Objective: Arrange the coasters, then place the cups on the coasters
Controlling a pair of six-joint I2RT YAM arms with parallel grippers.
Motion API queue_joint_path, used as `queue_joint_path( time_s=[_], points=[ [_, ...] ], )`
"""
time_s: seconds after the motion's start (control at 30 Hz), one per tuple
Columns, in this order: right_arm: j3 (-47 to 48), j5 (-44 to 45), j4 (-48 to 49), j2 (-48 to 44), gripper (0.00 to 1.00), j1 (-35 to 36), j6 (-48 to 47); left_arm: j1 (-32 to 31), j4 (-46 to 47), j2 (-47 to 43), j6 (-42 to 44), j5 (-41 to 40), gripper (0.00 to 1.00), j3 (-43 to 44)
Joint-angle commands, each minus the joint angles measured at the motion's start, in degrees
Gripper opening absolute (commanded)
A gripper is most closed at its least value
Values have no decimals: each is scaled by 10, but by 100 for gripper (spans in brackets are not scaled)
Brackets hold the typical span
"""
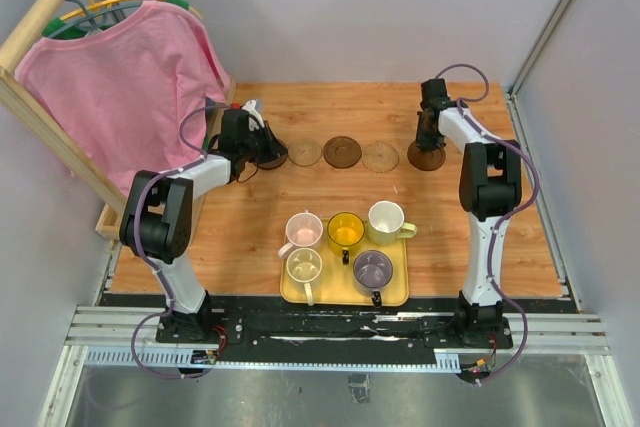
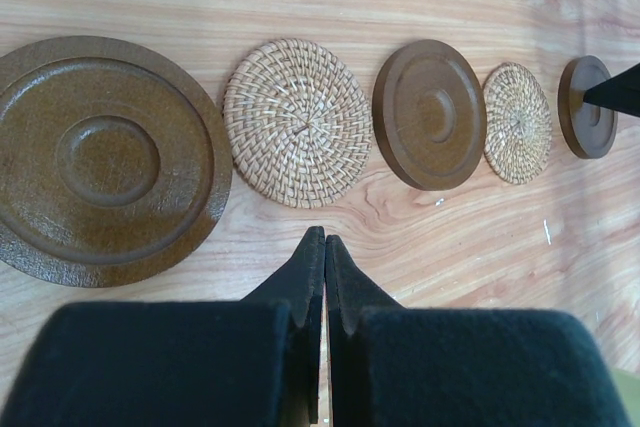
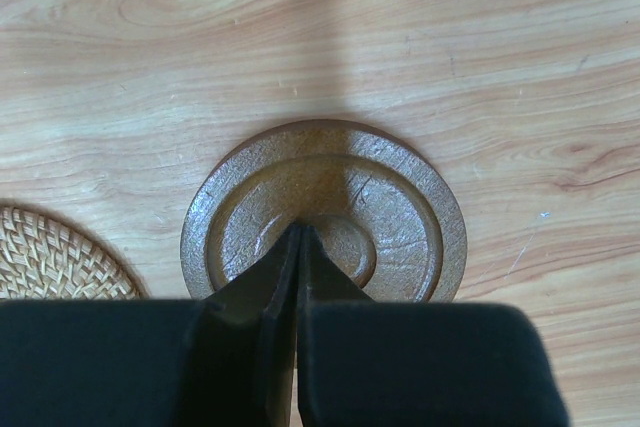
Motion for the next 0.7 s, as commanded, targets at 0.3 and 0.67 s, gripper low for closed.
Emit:
queue_joint_path(
  time_s=[0.3,0.67],
  points=[
    [-53,-48,-10,9,1,42,9,-3,2,-9,-3,-8,1,5],
    [-60,-31,-15,-2,1,49,6,-3,8,-12,-5,-3,1,-1]
  ],
)
